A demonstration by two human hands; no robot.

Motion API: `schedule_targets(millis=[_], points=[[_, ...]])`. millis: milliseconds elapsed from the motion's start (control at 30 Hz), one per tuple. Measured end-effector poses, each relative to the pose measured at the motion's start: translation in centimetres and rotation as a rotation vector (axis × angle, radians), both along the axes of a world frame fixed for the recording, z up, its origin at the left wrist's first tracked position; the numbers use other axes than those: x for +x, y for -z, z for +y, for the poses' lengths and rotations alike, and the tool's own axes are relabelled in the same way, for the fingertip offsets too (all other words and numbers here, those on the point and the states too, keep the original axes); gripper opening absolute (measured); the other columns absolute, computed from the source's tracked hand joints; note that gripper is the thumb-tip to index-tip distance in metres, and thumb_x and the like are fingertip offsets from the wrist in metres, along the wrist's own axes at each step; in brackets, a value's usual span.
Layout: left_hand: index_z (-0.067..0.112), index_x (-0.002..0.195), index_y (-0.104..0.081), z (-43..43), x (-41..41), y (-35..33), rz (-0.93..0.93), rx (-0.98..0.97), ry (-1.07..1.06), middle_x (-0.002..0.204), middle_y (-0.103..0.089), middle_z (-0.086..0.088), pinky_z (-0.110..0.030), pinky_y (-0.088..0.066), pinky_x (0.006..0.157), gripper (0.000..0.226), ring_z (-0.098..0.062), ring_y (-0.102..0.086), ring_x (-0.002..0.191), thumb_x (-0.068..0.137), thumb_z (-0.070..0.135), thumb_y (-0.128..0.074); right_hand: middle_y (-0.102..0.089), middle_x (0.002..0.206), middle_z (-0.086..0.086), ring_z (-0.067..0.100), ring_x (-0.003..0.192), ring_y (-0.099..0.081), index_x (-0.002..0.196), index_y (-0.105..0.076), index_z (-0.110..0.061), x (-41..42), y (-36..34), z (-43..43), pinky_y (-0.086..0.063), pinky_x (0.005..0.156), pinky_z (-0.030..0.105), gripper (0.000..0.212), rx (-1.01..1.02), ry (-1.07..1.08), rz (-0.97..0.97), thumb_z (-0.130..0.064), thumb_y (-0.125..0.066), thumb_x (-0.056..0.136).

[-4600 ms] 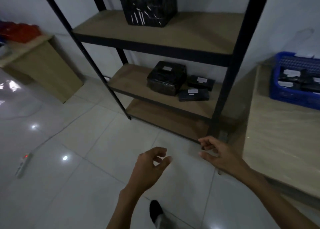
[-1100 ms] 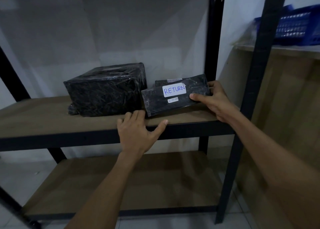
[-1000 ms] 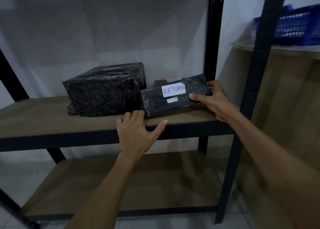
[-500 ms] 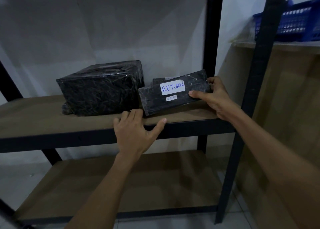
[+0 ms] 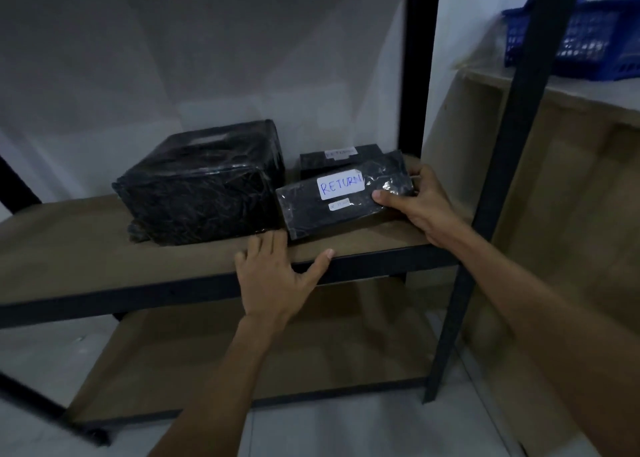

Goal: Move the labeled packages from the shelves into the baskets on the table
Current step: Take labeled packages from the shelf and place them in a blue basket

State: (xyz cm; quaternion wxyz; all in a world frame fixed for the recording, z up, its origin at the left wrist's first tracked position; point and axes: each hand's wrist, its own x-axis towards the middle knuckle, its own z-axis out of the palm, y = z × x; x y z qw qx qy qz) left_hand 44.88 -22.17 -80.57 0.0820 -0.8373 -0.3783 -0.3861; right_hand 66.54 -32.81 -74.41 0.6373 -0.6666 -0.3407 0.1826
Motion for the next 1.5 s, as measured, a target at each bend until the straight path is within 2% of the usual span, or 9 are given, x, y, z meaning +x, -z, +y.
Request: schedule_targets(millis=[133, 233, 367, 500, 600, 967, 1100, 1200, 1500], points=[[0.018, 0.118, -0.056, -0.4, -1.8, -3.9, 0.152, -0.504, 0.155, 0.118, -0.062, -0.002, -0.037, -0.042, 0.089, 0.075, -0.024, -0.052, 0.111, 0.075, 0.078, -0.043, -0.060, 0.108, -0.004, 0.003, 0.086, -0.063, 0.119, -0.045, -0.017, -2.5, -3.1, -1.8, -0.051, 0.067, 0.014, 0.064, -0.077, -0.014, 0.231, -0.022, -0.083, 0.068], [0.018, 0.121, -0.055, -1.6, -4.1, -8.1, 0.096, -0.841, 0.253, 0.117, -0.064, -0.001, -0.027, -0.046, 0.085, 0.054, -0.021, -0.059, 0.108, 0.078, 0.048, -0.071, -0.066, 0.102, -0.002, 0.010, 0.084, -0.067, 0.108, -0.049, -0.017, -4.9, -6.1, -3.9, -0.055, 0.057, 0.020, 0.050, -0.123, -0.053, 0.402, -0.018, -0.081, 0.068], [0.016, 0.119, -0.058, -6.4, -7.9, -14.5, -0.006, -0.911, 0.270, 0.113, -0.059, 0.009, -0.019, -0.040, 0.083, 0.048, -0.008, -0.054, 0.102, 0.077, 0.025, -0.078, -0.068, 0.101, 0.006, 0.020, 0.078, -0.067, 0.111, -0.048, -0.010, -8.2, -10.4, -8.1, -0.053, 0.052, 0.027, 0.056, -0.151, -0.045, 0.610, -0.014, -0.082, 0.068], [0.014, 0.111, -0.061, -11.8, -11.6, -21.0, 0.022, -1.032, 0.151, 0.103, -0.065, 0.005, -0.025, -0.046, 0.081, 0.039, -0.010, -0.059, 0.095, 0.079, 0.029, -0.077, -0.065, 0.089, 0.002, 0.014, 0.065, -0.063, 0.101, -0.049, -0.015, -11.1, -15.4, -14.5, -0.050, 0.049, 0.024, 0.044, -0.144, 0.021, 0.766, -0.012, -0.079, 0.070], [0.016, 0.100, -0.065, -16.4, -14.2, -26.0, 0.021, -1.141, 0.189, 0.093, -0.070, 0.007, -0.031, -0.054, 0.082, 0.022, -0.005, -0.063, 0.085, 0.081, 0.024, -0.075, -0.065, 0.093, 0.003, 0.017, 0.073, -0.063, 0.101, -0.051, -0.016, -13.2, -19.3, -20.6, -0.049, 0.053, 0.029, 0.043, -0.167, 0.077, 0.804, -0.014, -0.080, 0.069], [0.026, 0.104, -0.066, -32.8, -20.0, -39.5, -0.008, -1.120, 0.272, 0.102, -0.064, 0.018, -0.013, -0.044, 0.076, 0.025, 0.001, -0.059, 0.091, 0.081, 0.032, -0.073, -0.065, 0.093, 0.005, 0.018, 0.075, -0.060, 0.113, -0.051, -0.014, -18.1, -30.6, -40.8, -0.043, 0.056, 0.028, 0.081, -0.115, 0.208, 0.739, -0.034, -0.083, 0.041], [0.028, 0.105, -0.064, -37.8, -18.6, -41.1, -0.011, -1.085, 0.369, 0.103, -0.062, 0.020, -0.008, -0.041, 0.075, 0.027, 0.003, -0.057, 0.093, 0.080, 0.033, -0.073, -0.065, 0.091, 0.004, 0.017, 0.073, -0.060, 0.100, -0.052, -0.018, -18.6, -32.2, -46.8, -0.042, 0.058, 0.029, 0.052, -0.074, 0.253, 0.738, -0.022, -0.077, 0.054], [0.029, 0.105, -0.062, -41.2, -16.4, -42.1, 0.011, -1.083, 0.432, 0.102, -0.062, 0.020, -0.003, -0.040, 0.071, 0.027, 0.006, -0.056, 0.093, 0.080, 0.034, -0.073, -0.066, 0.093, 0.004, 0.017, 0.074, -0.061, 0.103, -0.051, -0.018, -17.7, -32.9, -51.3, -0.042, 0.061, 0.030, 0.051, -0.067, 0.306, 0.741, -0.022, -0.074, 0.058], [0.026, 0.108, -0.064, -50.2, -3.4, -42.0, 0.153, -1.107, 0.557, 0.105, -0.064, 0.012, -0.017, -0.045, 0.076, 0.028, -0.004, -0.059, 0.094, 0.082, 0.035, -0.070, -0.063, 0.105, 0.009, 0.021, 0.085, -0.059, 0.117, -0.050, -0.013, -7.9, -32.9, -63.1, -0.045, 0.063, 0.031, 0.069, -0.037, 0.408, 0.741, -0.018, -0.081, 0.055]])
